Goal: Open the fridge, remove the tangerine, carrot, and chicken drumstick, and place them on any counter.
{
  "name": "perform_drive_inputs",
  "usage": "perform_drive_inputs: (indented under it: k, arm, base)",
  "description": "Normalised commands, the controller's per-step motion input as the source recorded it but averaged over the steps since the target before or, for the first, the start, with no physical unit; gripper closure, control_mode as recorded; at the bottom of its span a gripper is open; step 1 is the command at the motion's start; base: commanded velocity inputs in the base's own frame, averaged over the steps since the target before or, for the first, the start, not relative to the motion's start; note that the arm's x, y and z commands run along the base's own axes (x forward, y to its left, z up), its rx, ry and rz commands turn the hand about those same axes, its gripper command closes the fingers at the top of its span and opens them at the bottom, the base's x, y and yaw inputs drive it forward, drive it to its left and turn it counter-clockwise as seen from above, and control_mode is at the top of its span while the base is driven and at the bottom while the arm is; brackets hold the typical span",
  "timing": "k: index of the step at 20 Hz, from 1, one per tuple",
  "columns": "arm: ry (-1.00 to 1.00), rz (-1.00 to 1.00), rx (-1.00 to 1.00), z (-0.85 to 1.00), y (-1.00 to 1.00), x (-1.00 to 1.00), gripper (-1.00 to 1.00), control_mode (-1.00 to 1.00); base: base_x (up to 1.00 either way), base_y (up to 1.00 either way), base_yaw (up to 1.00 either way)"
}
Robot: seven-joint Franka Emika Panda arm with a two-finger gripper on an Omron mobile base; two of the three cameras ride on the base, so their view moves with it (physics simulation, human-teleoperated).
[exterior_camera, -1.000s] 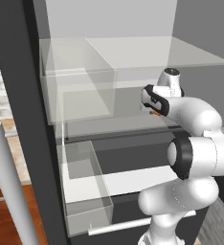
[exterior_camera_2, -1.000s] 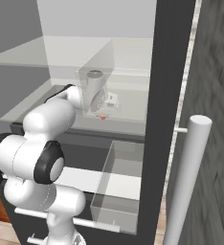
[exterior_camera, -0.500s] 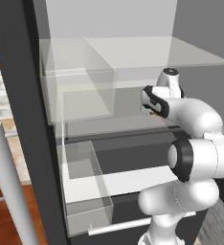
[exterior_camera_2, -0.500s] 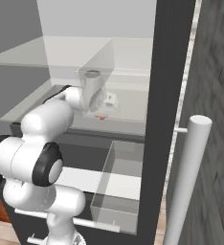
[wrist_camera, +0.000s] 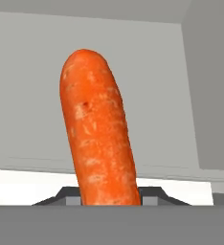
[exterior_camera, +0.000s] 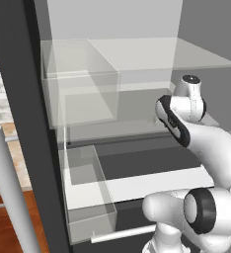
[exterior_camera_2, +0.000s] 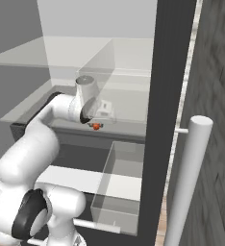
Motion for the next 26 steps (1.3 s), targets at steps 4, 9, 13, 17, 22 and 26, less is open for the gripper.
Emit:
perform_drive_inputs:
  k: [4,9,13,17,22,26]
  arm:
    - [-0.29,0.02,0.0,0.69,0.0,-1.0,1.0,-1.0]
    - [-0.14,0.02,0.0,0.87,0.0,-1.0,1.0,-1.0]
    - [0.0,0.04,0.0,0.89,0.03,-0.93,1.0,-1.0]
    - [0.02,0.04,0.0,1.0,0.11,-0.9,1.0,-1.0]
    - [0.0,0.07,0.0,0.98,0.17,-0.86,1.0,-1.0]
    - [0.0,0.03,-0.03,0.59,0.26,-0.72,1.0,-1.0]
  base:
    - [0.0,0.0,0.0]
    - [0.0,0.0,0.0]
    - [0.0,0.0,0.0]
    - [0.0,0.0,0.0]
    - [0.0,0.0,0.0]
    - [0.0,0.0,0.0]
